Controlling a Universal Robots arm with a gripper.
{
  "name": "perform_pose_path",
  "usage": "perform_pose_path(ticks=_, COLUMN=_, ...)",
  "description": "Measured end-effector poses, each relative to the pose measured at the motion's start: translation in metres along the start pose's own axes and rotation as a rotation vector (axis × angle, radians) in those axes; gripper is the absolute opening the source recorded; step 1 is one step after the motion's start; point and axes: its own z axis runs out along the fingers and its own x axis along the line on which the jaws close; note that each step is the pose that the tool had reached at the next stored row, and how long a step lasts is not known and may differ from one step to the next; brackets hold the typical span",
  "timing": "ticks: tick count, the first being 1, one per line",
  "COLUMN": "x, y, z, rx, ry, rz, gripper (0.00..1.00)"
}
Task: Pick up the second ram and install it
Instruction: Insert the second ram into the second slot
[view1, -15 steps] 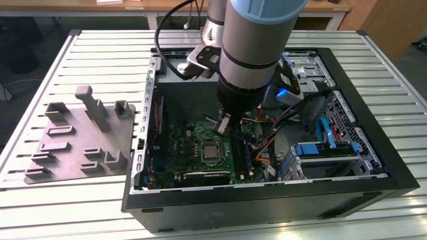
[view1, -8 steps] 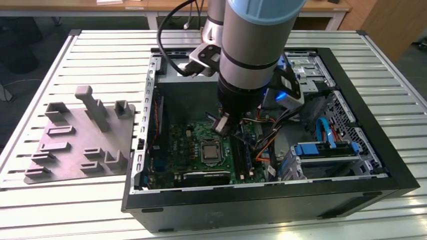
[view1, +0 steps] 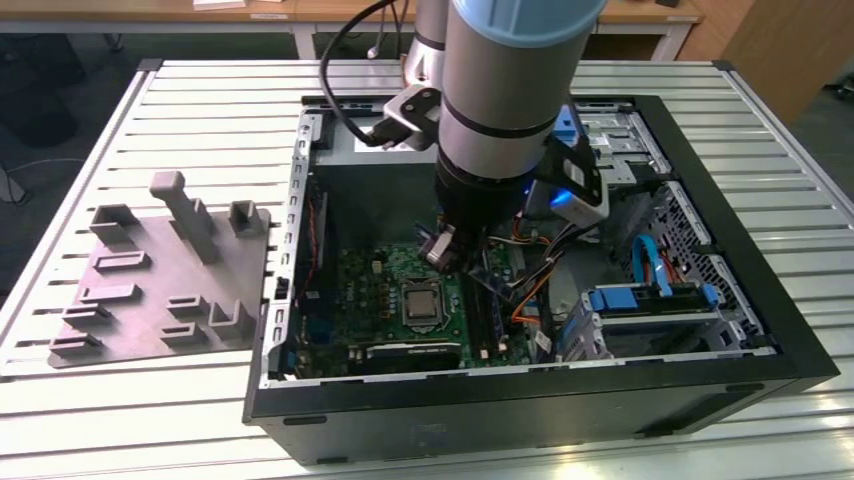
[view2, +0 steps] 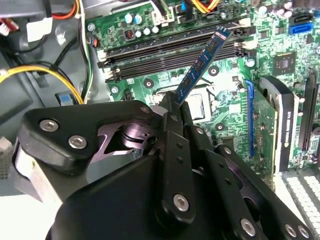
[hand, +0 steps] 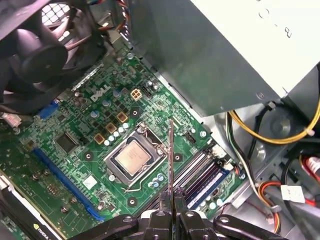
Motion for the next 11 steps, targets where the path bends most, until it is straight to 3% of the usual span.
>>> perform_pose_path(ticks=3, x=0.0, y=0.0, z=0.0002, rx=0.0072, ry=0.0029, rz=0.028, gripper=0.14)
perform_pose_path(ticks=11, x=0.0001, y=0.0, z=0.0009, rx=0.0147, ry=0.0014, rz=0.089, gripper=0.14)
